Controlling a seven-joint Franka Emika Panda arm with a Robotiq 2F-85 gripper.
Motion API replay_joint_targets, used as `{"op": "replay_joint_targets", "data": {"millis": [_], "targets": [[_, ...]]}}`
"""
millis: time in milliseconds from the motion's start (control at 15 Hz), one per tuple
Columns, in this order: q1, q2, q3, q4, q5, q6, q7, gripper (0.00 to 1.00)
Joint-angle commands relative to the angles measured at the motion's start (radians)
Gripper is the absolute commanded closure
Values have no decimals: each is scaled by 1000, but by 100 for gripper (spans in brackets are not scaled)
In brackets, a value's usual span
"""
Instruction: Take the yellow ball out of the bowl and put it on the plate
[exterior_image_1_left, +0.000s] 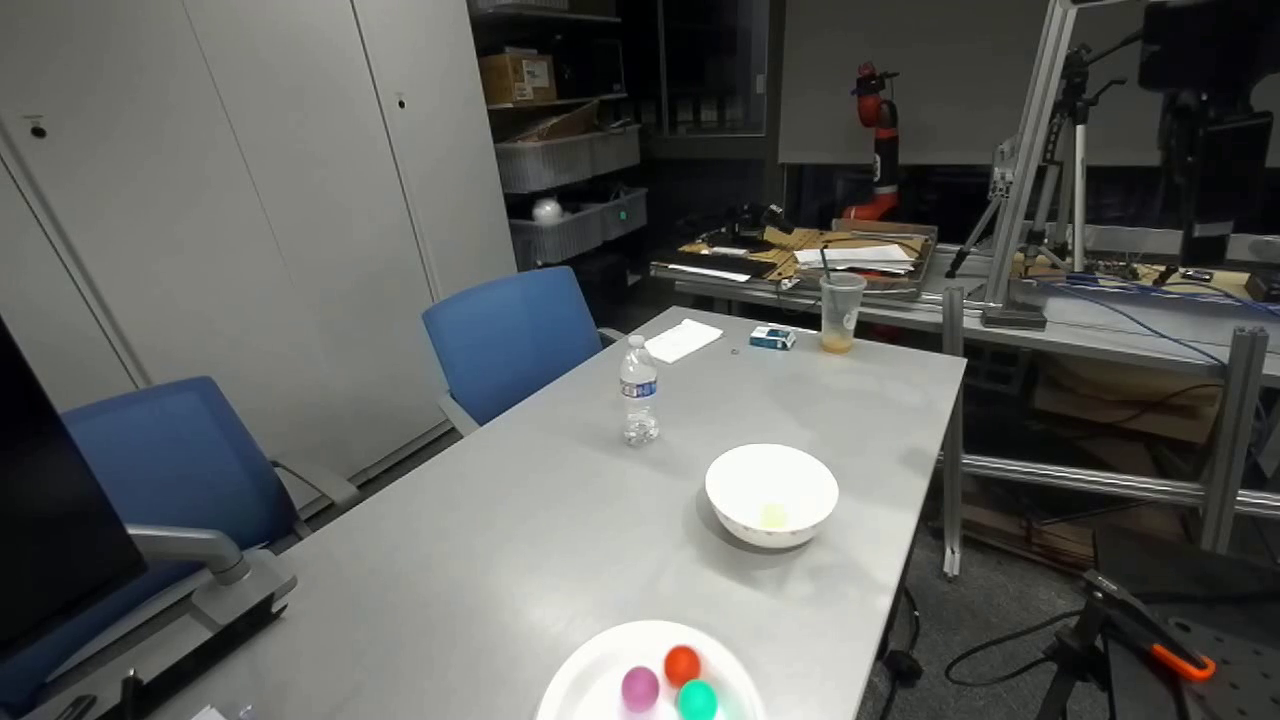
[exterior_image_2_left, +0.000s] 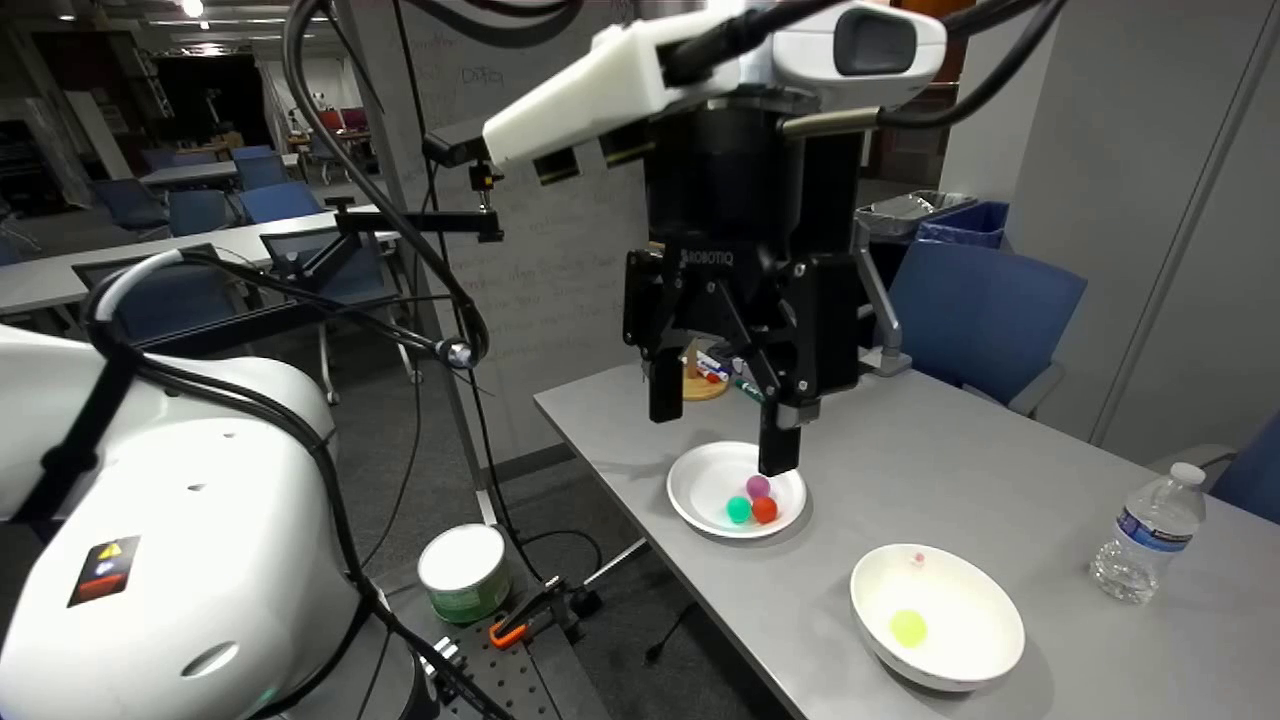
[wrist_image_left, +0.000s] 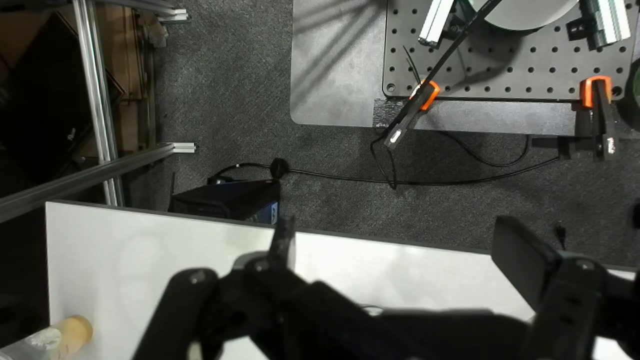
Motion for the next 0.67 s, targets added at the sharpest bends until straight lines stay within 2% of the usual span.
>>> {"op": "replay_joint_targets", "data": {"millis": [0,600], "targets": [[27,-1,-19,3,-12,-8,15,0],[36,1,-28,5,9,-15,11,0]]}}
